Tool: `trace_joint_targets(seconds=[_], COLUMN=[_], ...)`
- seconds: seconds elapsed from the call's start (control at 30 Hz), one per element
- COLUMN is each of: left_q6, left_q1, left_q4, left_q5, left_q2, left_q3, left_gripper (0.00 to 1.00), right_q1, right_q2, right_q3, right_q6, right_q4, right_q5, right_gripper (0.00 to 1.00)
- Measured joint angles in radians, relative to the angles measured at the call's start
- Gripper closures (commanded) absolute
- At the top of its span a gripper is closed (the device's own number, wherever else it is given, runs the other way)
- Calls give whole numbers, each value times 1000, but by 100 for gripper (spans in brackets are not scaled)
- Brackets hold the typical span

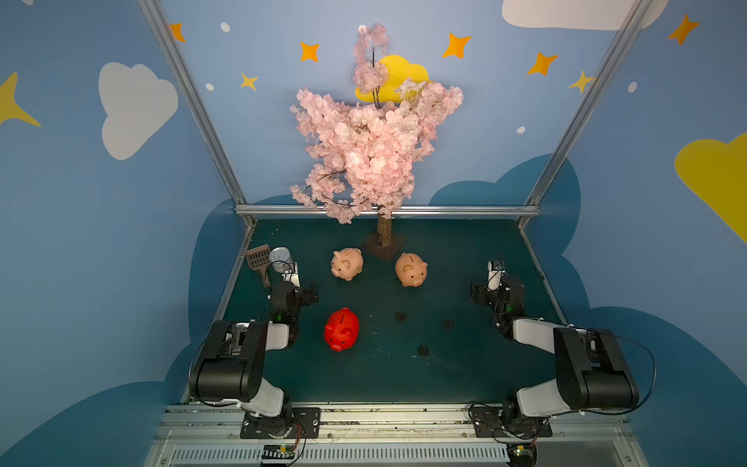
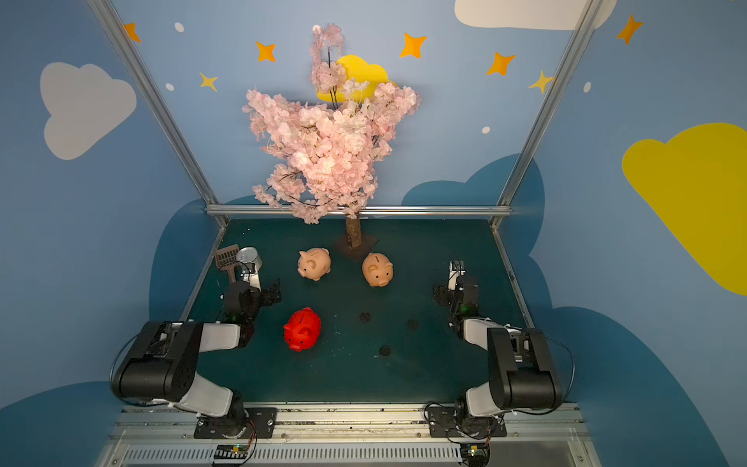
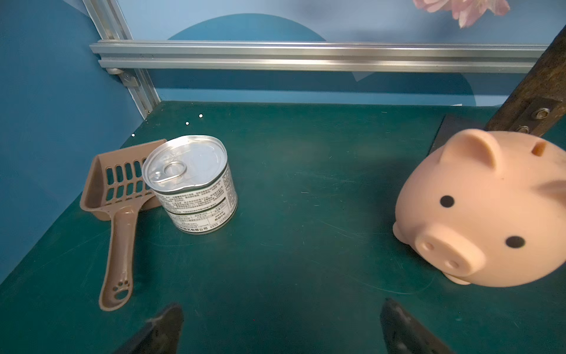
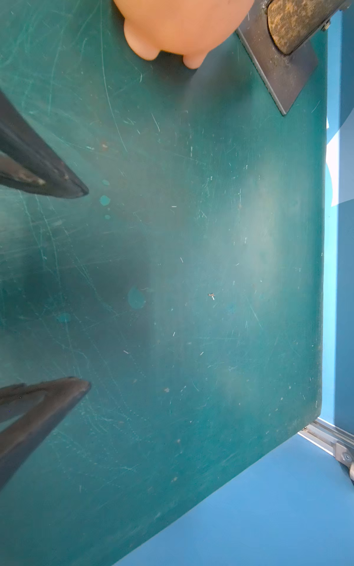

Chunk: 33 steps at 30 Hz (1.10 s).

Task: Close piggy banks
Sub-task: Turn over the piggy bank at the center of the board.

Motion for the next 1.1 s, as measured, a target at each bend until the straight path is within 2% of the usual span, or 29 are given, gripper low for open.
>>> trace_joint_targets(seconds=[0.93, 1.0, 1.1], left_q6=[6, 9, 6], left_q1=[0, -5, -16], left_q4=[0, -47, -172], left_q5=[8, 10, 2], left_q2=[-4, -40, -153], left_q3=[-2, -2, 19], left_gripper=[1, 1, 1], right_q1=[0, 0, -1], right_q2=[0, -2, -31], right_q3=[0, 2, 48], right_q6=[0, 2, 10], right_q4=[0, -10, -130], right_q5=[-3, -2, 8], right_gripper=[10, 9, 9])
